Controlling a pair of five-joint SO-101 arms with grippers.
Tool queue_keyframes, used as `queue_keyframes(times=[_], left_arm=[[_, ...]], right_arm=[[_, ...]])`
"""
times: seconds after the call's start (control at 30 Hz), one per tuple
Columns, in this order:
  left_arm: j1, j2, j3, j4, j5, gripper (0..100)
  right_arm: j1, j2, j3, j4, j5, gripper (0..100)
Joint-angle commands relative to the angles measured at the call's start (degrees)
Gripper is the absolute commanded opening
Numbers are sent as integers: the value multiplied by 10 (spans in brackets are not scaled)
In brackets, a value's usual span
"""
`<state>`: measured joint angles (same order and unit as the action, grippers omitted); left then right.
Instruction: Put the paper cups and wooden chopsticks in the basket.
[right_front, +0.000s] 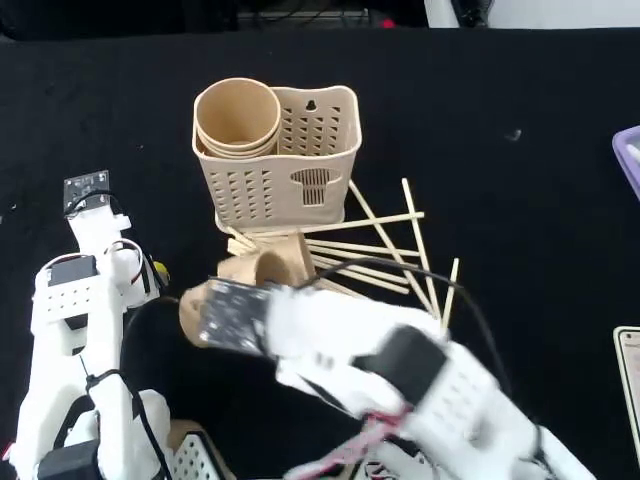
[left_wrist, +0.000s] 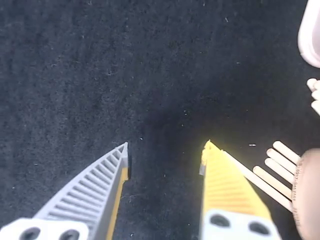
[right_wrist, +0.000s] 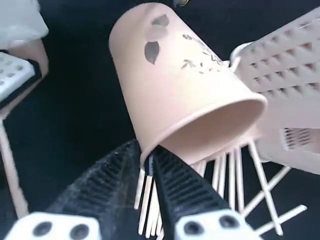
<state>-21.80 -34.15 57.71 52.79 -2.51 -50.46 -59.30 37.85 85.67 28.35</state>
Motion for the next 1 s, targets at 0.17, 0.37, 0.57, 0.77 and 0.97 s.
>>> queue_keyframes(times=[0.17,0.37,0.57,0.77,0.97], left_arm=[[-6,-14,-8,-6,4,230],[-6,-14,-7,-6,4,230],[-6,-14,-9,-6,4,230],[-6,-14,-9,-6,4,230],[-6,-14,-9,-6,4,230]], right_arm=[[18,-76,-197,-18,-2,11],[160,27,-206,-168,106,11],[231,215,-321,-187,151,11],[253,376,-503,-145,153,11],[252,518,-692,-20,170,11]])
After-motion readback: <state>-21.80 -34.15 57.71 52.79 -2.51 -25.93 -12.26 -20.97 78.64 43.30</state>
